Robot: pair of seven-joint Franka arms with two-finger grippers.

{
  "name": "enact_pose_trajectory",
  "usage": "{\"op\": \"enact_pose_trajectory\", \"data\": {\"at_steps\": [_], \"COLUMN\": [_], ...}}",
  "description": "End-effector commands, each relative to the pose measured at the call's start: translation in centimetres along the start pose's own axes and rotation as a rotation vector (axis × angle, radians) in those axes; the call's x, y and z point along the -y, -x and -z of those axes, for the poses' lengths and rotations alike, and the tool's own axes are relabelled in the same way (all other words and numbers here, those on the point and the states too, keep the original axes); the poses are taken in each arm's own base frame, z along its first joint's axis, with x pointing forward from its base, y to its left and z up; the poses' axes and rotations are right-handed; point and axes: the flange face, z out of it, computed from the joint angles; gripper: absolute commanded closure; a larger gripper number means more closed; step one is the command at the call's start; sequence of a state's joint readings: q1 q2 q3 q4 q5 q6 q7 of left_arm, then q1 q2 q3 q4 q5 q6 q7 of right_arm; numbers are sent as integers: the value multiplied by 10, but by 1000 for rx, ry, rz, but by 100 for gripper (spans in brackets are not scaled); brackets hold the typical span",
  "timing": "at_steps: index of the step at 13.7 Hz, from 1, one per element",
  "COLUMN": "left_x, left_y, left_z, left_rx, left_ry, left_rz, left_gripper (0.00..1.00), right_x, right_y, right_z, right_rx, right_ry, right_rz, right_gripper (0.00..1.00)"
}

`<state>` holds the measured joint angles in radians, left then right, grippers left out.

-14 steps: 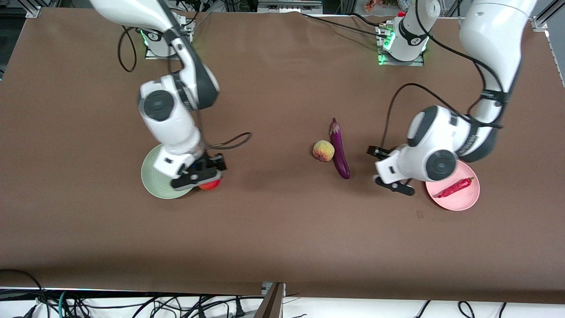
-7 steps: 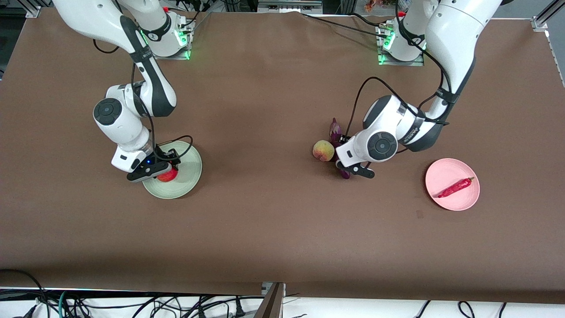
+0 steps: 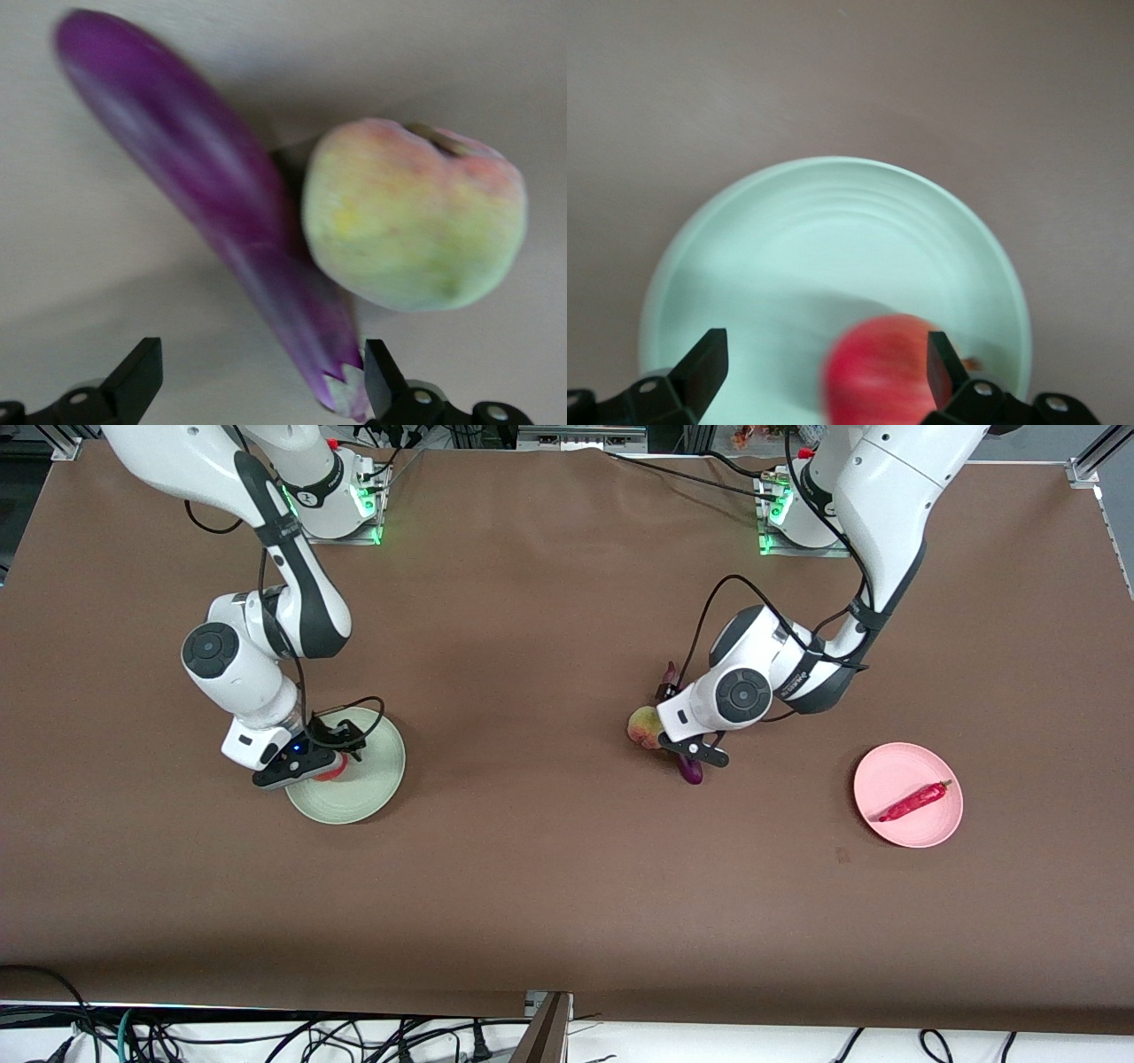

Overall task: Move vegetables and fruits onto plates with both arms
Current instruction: 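Place the pomegranate on the green plate while the left gripper reaches the eggplant, then grasp the eggplant with the left gripper while the right gripper grasps the peach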

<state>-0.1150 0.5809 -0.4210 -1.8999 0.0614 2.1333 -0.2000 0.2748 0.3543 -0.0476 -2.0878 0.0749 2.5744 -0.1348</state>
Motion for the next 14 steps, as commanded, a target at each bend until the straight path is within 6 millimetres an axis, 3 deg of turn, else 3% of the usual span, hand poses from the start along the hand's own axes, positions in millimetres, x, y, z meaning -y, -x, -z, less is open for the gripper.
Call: {"op": "enact_pose_trajectory", "data": {"at_steps": [1, 3, 5, 6, 7, 9, 11, 14], "left_x": [-12, -7, -6, -7, -6, -4, -3, 9], "left_y": [8, 5, 5, 4, 4, 2, 2, 3], "left_z": [-4, -10, -13, -14, -19, -26, -25, -18], "left_rx": [-13, -14, -9, -8, -2, 1, 1, 4], "left_ry": [-9, -3, -1, -2, 1, 6, 6, 4], "left_rz": [-16, -8, -6, -8, -6, -3, -3, 3], "left_gripper": [0, 0, 43, 58, 60, 64, 68, 89], "right_x": [62, 136, 215, 258, 290, 326, 353, 381], "right_y": [-29, -46, -59, -65, -69, -79, -71, -66], "right_z": [43, 58, 55, 50, 46, 43, 29, 14], "right_rx": [50, 52, 49, 48, 49, 18, 6, -28], "right_ry": [-64, -104, -132, -148, -161, -161, -132, -146], "right_rz": [-163, -312, -453, -496, -526, -570, -579, -623], "right_gripper": [1, 1, 1, 1, 1, 1, 1, 1]}}
